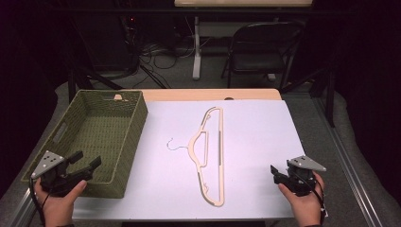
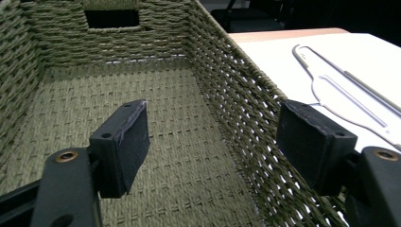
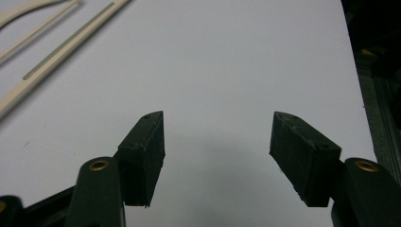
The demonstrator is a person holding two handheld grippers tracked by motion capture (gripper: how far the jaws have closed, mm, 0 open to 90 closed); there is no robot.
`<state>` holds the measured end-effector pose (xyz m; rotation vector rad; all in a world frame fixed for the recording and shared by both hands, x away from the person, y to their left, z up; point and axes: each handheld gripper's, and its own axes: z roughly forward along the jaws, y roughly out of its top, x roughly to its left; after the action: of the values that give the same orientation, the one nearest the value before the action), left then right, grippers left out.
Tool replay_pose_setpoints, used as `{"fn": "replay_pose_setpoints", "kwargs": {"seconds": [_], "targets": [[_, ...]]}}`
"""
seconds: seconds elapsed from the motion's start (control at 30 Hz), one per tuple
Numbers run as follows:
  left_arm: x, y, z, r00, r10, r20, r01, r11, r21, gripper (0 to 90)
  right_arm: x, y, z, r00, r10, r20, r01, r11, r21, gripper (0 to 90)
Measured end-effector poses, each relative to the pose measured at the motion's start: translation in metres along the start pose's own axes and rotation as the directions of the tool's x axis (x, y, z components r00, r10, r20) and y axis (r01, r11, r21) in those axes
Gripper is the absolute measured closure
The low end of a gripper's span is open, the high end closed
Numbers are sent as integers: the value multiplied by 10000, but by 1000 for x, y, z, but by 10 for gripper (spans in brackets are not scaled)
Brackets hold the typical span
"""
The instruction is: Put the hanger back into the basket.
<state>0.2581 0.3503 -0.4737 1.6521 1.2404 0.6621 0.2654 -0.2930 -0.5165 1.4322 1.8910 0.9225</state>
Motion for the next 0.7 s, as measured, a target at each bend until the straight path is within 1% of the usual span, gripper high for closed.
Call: {"fn": "replay_pose_setpoints", "kwargs": {"seconds": [0.07, 0.1, 0.13, 0.2, 0.23, 0.37, 0.4, 0.43, 0.47, 0.5, 0.53, 0.63, 0.67, 0.7], "targets": [[1, 0, 0, 10000, -20, -21, 20, 10000, 17, 262, -2, 0, 1, 10000, 52, -27, -52, 9999, 103, 356], [1, 0, 0, 10000, -32, -8, 32, 10000, 22, 263, -4, 1, 3, 9999, 81, -94, -78, 9993, 372, 356], [1, 0, 0, 10000, -28, 0, 28, 10000, 29, 264, -4, 1, 4, 9999, 82, -91, -78, 9988, 485, 356], [0, -1, 0, 10000, 34, 1, -34, 10000, 78, 265, -4, 2, 6, 10000, -11, -34, 13, 9980, 634, 356], [0, -2, 0, 10000, 89, 26, -89, 9999, 134, 265, -3, 3, 6, 9999, -128, 13, 127, 9976, 688, 355], [-2, -1, -3, 9999, 115, 40, -116, 9999, 123, 269, -1, 7, 6, 9997, -244, -93, 252, 9954, 928, 356], [-4, 0, -5, 9999, 128, 65, -128, 9999, 53, 271, 1, 10, 6, 9987, -490, -118, 499, 9939, 983, 369], [-5, 0, -6, 9999, 162, 52, -162, 9999, 30, 272, 2, 11, 6, 9988, -469, -157, 483, 9934, 1039, 379], [-6, 1, -6, 9997, 226, 74, -227, 9997, 33, 272, 3, 13, 4, 9977, -571, -366, 609, 9914, 1161, 390], [-6, 1, -7, 9997, 235, 50, -235, 9997, 41, 273, 3, 16, 3, 9970, -630, -446, 682, 9894, 1281, 402], [-6, 2, -7, 9996, 266, 90, -267, 9996, 99, 273, 4, 17, 3, 9963, -703, -495, 758, 9896, 1219, 412], [-8, 4, -4, 9996, 233, 130, -235, 9996, 155, 278, 5, 25, 3, 9932, -879, -769, 995, 9817, 1621, 430], [-8, 4, -4, 9996, 233, 130, -235, 9996, 155, 280, 5, 25, 3, 9932, -879, -769, 995, 9817, 1621, 430], [-9, 7, -3, 9995, 285, 117, -288, 9993, 241, 282, 6, 33, 3, 9897, -1076, -942, 1240, 9737, 1909, 447]]}}
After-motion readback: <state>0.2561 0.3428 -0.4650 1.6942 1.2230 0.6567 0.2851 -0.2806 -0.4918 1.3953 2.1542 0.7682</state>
